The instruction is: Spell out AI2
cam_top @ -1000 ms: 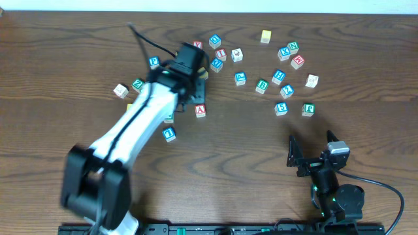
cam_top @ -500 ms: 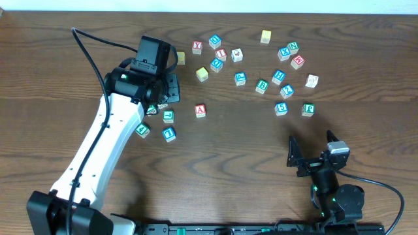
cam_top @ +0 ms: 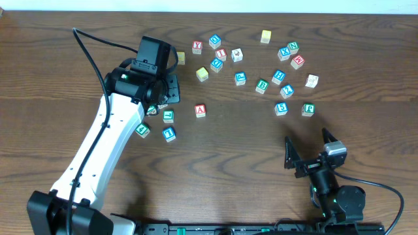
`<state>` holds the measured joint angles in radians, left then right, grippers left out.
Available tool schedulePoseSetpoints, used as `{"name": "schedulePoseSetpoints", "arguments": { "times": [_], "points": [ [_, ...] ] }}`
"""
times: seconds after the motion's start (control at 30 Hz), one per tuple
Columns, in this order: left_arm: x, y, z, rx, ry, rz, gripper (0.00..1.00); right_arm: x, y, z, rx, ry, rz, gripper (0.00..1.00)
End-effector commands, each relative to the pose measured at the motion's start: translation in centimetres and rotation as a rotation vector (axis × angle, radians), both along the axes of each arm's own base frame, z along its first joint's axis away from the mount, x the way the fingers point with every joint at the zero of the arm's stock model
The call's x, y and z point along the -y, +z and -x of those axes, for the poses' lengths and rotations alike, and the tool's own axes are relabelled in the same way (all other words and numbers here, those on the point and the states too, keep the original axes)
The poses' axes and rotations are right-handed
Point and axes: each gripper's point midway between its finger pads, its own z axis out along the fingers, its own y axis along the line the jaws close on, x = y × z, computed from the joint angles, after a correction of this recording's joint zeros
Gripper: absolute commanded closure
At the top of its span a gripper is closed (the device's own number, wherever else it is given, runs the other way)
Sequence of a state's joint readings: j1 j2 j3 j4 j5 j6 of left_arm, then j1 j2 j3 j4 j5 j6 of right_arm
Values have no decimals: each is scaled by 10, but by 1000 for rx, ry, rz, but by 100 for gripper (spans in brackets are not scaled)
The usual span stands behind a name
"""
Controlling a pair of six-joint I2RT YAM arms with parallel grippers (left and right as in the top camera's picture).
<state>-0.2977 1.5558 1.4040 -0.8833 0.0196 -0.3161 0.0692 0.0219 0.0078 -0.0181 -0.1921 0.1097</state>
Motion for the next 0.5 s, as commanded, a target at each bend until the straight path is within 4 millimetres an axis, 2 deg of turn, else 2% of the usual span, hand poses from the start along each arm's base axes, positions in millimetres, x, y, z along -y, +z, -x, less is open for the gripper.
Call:
{"name": "schedulePoseSetpoints", "arguments": {
  "times": [0.0, 0.2, 0.23, 0.27, 0.33, 0.47],
  "points": [
    [-3, 5, -3, 15, 1, -11, 49, -8, 14, 2, 9, 52, 27, 1],
    [-3, 5, -3, 15, 1, -11, 48, -13, 49, -8, -46, 80, 85, 1],
    [-3, 5, -3, 15, 1, -11, 29, -14, 54, -12, -68, 87, 94, 1],
    [-3, 5, -3, 15, 1, -11, 21, -15, 58, -15, -92, 98, 107, 1],
    [-3, 5, -3, 15, 1, -11, 12, -17, 64, -23, -157, 111, 124, 1],
    [-3, 5, -3, 15, 1, -11, 9, -19, 73, -38, -284, 125, 127, 1]
  ]
}}
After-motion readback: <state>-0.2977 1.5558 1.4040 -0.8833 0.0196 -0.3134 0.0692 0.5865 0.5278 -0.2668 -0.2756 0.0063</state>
